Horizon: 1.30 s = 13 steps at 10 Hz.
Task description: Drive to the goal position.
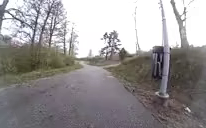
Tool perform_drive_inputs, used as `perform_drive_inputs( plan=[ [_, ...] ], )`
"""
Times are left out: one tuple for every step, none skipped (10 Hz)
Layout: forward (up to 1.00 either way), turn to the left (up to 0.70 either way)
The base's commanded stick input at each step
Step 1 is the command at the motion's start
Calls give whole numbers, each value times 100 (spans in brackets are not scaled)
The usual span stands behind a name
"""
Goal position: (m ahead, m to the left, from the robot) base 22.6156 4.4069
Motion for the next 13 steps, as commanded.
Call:
perform_drive_inputs(
  plan=[
    [0,0],
    [0,0],
    [0,0],
    [0,0],
    [0,0],
    [0,0],
    [0,0],
    [0,0],
    [70,0],
    [70,0],
    [70,0],
    [70,0],
    [70,0]
  ],
)
